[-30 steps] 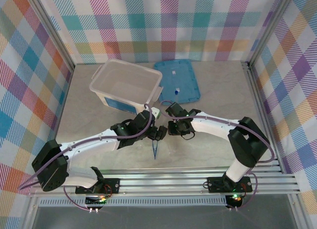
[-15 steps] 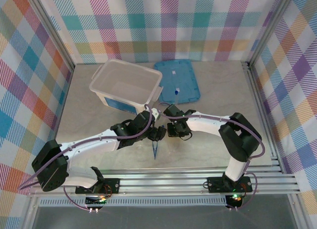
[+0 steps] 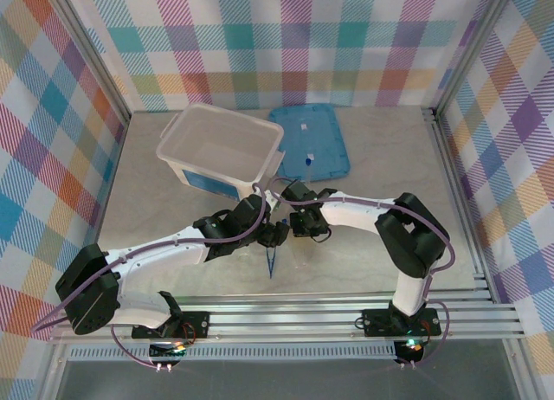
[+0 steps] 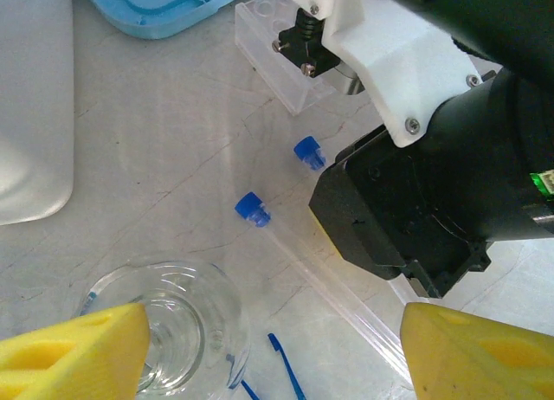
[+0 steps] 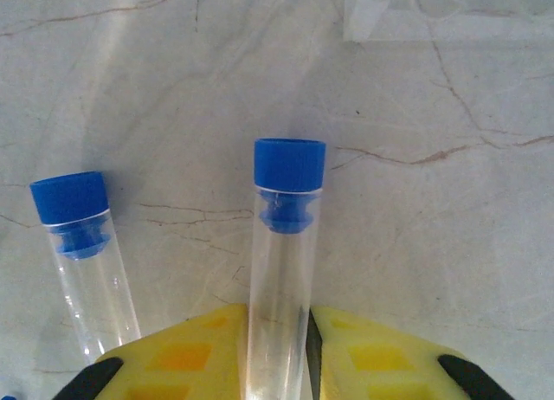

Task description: Organize the chemistry lab equipment

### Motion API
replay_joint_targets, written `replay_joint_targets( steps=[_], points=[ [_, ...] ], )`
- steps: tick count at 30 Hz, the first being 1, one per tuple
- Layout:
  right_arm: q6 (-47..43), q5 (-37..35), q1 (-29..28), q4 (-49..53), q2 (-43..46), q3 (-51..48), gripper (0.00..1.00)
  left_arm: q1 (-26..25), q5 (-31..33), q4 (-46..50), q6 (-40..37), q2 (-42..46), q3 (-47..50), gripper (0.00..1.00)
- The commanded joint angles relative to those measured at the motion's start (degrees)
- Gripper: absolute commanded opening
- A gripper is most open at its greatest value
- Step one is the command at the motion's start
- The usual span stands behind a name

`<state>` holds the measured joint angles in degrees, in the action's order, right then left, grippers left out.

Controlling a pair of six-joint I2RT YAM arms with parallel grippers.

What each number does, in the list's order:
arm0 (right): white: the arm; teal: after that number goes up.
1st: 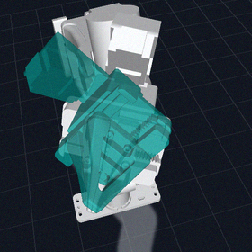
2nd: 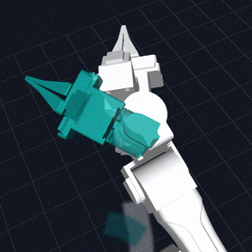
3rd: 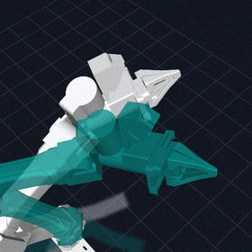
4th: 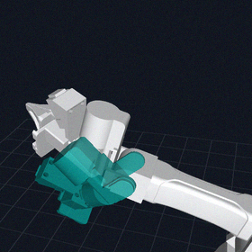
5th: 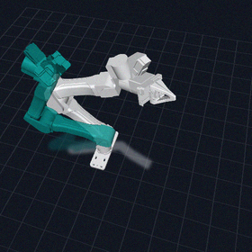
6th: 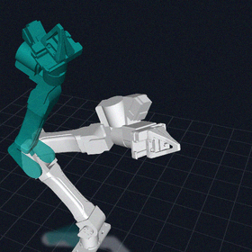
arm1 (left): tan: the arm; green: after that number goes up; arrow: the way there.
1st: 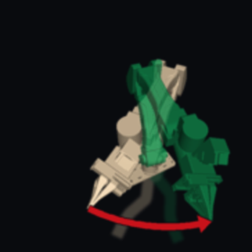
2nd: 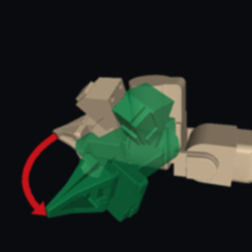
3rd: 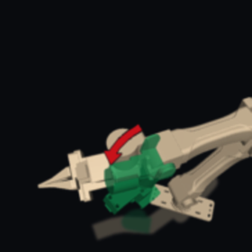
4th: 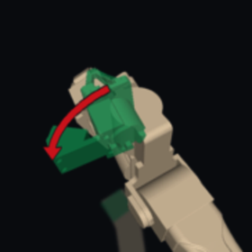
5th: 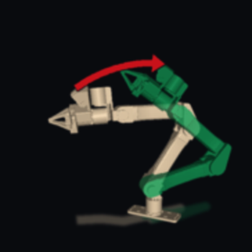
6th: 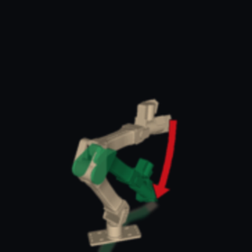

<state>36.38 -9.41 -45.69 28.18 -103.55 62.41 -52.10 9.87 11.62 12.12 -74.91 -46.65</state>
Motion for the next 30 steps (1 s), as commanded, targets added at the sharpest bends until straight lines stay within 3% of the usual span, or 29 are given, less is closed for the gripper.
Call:
replay_joint_targets(
  steps=[1, 11, 20, 26, 30],
  points=[
    [-0.9, -0.32, -0.93, 0.56, -2.33, 0.82, 0.24, -0.46, -0.51, -1.73, -0.63, 0.51, 0.48, 0.76],
    [-1.51, 0.22, -1.95, -0.08, -1.38, 0.63, 0.18, -0.53, 0.86, -1.55, -0.61, 1.12, 0.74, 0.76],
    [-0.8, 1.03, -2.03, 2.59, 9.99, -1.23, 0.19, -0.37, 2.88, -2.54, -0.35, 2.11, 0.5, 0.76],
    [0.16, -1.55, -2.07, 6.03, 19.38, -3.49, 0.19, -0.4, 0.22, -3.97, 0.61, 0.03, -1.44, 0.76],
    [0.49, -6.14, -1.39, 8.25, 23.21, -4.06, 0.2, -0.46, -6.1, -5.82, 1.5, -0.81, -2.99, 0.77]
  ],
)
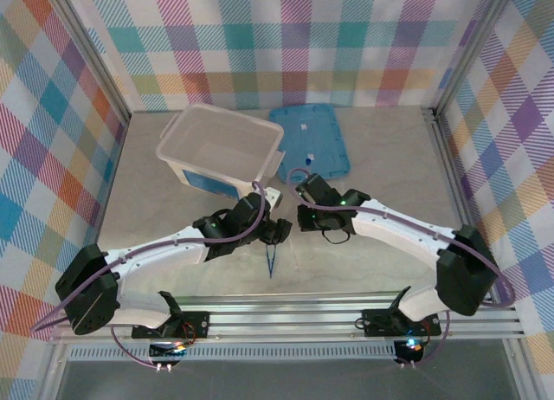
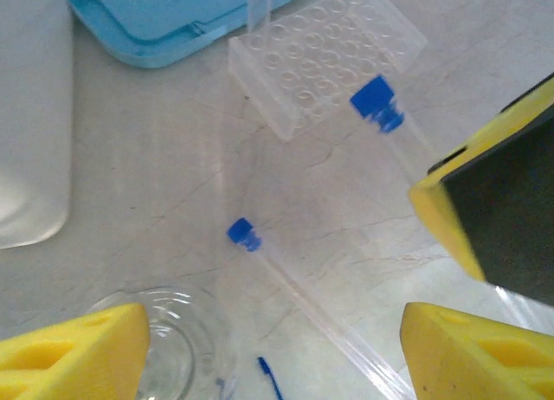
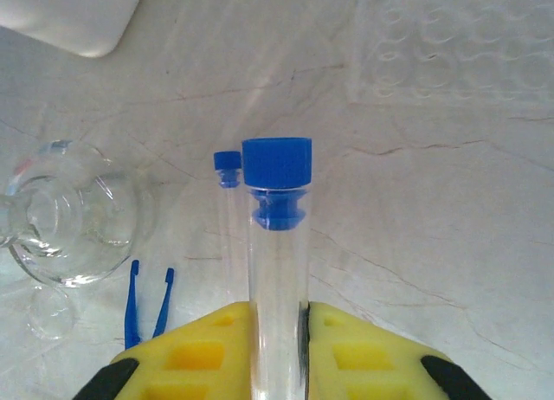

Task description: Organize the chemistry lab equipment

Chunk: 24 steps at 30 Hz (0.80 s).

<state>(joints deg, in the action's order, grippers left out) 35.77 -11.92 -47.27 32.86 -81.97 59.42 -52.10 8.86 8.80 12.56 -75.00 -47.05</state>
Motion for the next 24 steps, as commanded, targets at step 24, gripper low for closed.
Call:
replay_joint_targets(
  steps=[24],
  points=[
    [13.27, -8.03, 3.67, -11.01, 16.04, -6.58, 0.2, -1.25, -25.85, -15.45, 10.29, -8.86, -5.78, 0.76]
  ],
)
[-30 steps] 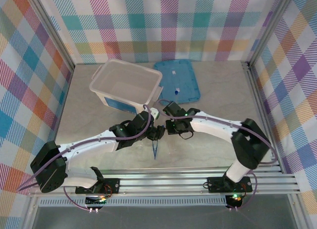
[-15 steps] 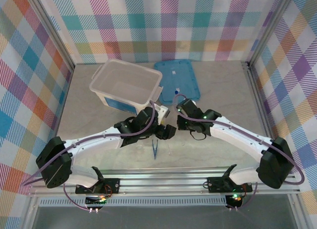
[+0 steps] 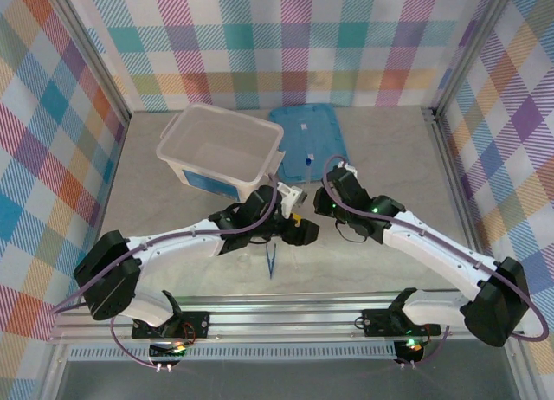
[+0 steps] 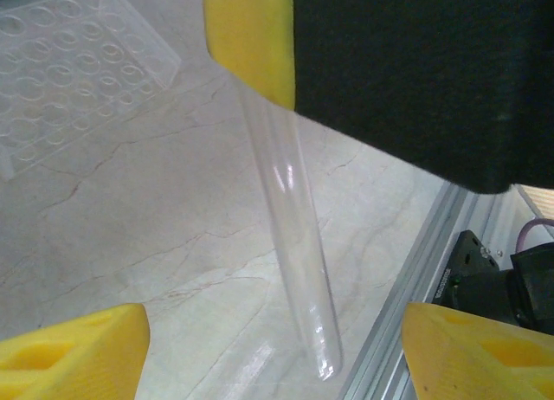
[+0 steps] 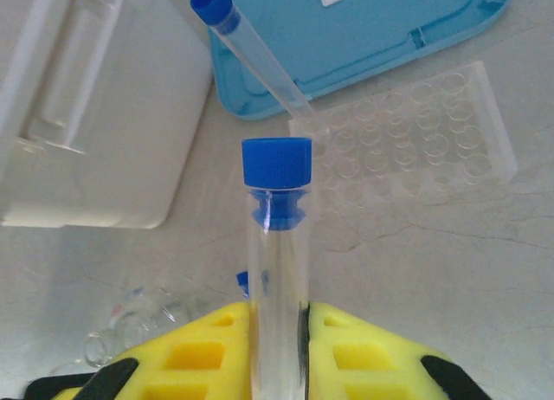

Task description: Organize the chemistry lab equipment

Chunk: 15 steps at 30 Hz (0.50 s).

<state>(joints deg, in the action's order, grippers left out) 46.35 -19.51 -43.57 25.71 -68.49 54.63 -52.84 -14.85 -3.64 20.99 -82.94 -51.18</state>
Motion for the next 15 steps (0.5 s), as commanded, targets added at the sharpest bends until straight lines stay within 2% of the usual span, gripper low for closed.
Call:
replay_joint_targets(
  steps=[1, 7, 15],
  points=[
    [3.11, -0.44, -0.02, -4.25, 3.36, -2.22, 0.2, -0.57, -2.11, -3.49, 2.11, -1.05, -1.65, 0.75],
    [3.5, -1.23, -0.02, -6.64, 6.57, -4.47, 0.2, -0.43, -3.48, -5.68, 4.44, -2.56, -1.88, 0.61],
    [3.98, -0.8, -0.02, -9.69, 7.51, -6.07, 0.19, -0.42, -5.34, -7.64, 6.2, -3.9, -2.11, 0.56]
  ],
)
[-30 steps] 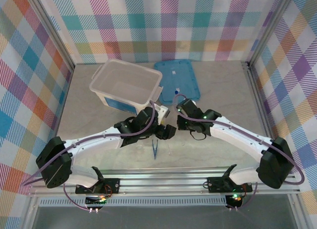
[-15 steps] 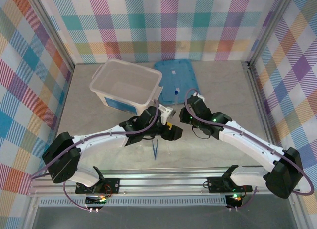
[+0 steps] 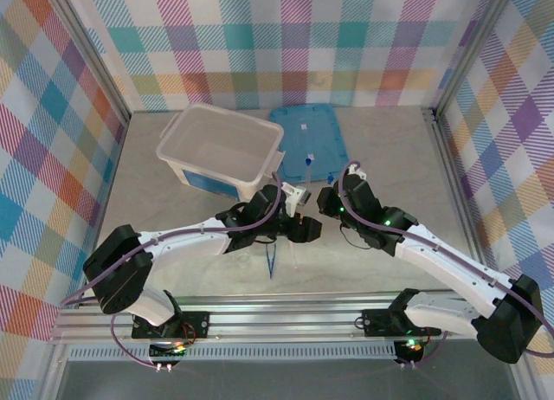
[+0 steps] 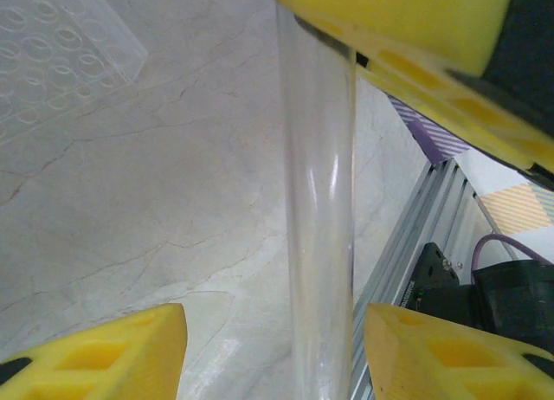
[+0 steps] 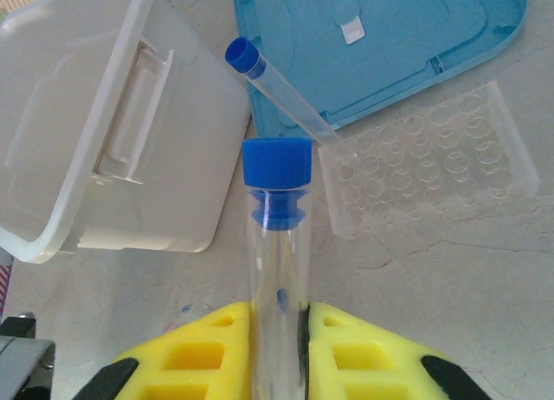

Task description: Organize the chemistry lab equipment

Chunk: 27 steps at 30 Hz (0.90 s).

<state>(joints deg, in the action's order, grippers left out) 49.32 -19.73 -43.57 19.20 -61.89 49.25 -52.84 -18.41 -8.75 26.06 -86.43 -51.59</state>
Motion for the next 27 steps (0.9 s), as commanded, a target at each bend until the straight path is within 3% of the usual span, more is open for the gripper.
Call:
replay_joint_targets(
  steps=[1, 17, 27],
  points=[
    [1.18, -0.58, -0.02, -3.17, 0.69, -0.58, 0.19, -0.34, -1.89, -2.73, 1.31, -0.49, -1.7, 0.54],
    [1.45, -2.04, -0.02, -3.59, -0.47, -0.74, 0.19, -0.33, -3.81, -4.43, 2.67, -1.02, -1.72, 0.24],
    [1.32, -3.3, -0.02, -2.84, -0.51, -1.26, 0.19, 0.1, -3.56, -4.25, 2.39, -0.67, -1.42, 0.14]
  ],
)
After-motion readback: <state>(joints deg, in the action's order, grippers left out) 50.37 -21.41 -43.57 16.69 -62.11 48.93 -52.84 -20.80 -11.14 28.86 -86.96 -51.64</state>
